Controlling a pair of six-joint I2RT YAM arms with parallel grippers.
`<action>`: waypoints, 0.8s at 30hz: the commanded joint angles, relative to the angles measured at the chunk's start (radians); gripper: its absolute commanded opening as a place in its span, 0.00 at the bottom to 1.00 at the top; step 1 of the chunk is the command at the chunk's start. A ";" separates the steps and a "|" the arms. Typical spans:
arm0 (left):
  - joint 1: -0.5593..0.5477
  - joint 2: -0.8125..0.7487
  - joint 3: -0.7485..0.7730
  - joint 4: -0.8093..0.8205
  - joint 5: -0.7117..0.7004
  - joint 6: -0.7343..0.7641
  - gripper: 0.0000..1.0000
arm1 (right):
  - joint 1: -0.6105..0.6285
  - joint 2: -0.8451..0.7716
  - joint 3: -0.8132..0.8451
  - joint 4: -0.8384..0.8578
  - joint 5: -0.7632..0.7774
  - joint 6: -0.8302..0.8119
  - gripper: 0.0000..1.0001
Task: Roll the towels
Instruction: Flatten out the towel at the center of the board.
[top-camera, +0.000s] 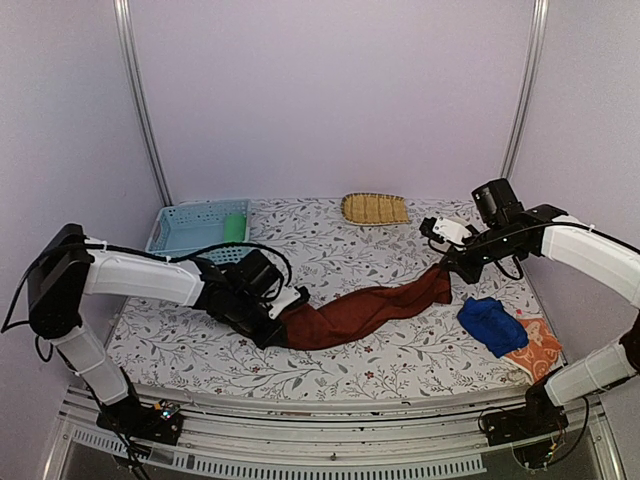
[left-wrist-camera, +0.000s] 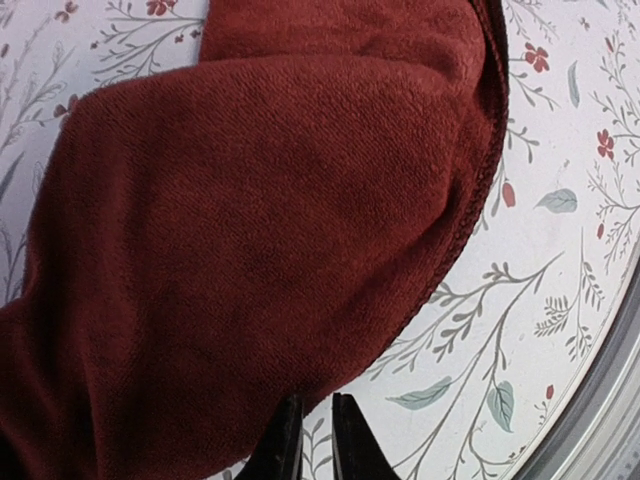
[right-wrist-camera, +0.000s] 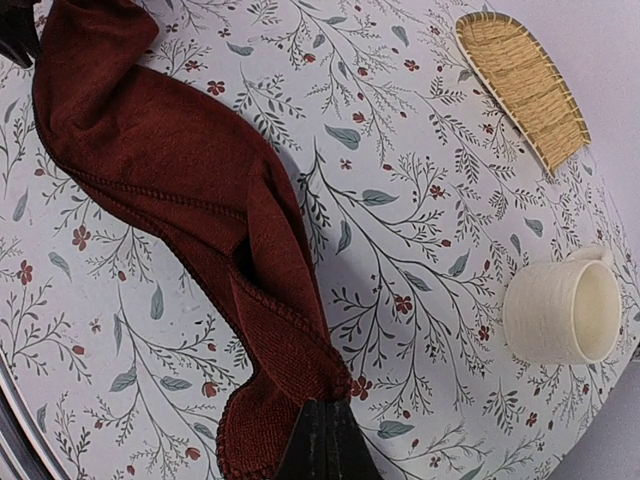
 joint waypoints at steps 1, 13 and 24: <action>-0.010 0.037 0.036 0.017 -0.016 0.027 0.14 | -0.006 0.012 -0.010 0.023 -0.016 0.021 0.02; -0.013 0.061 0.038 0.018 -0.028 0.043 0.02 | -0.007 0.018 -0.020 0.031 -0.024 0.024 0.02; -0.011 0.002 0.032 0.007 -0.050 0.041 0.00 | -0.011 0.016 -0.011 0.037 -0.027 0.037 0.02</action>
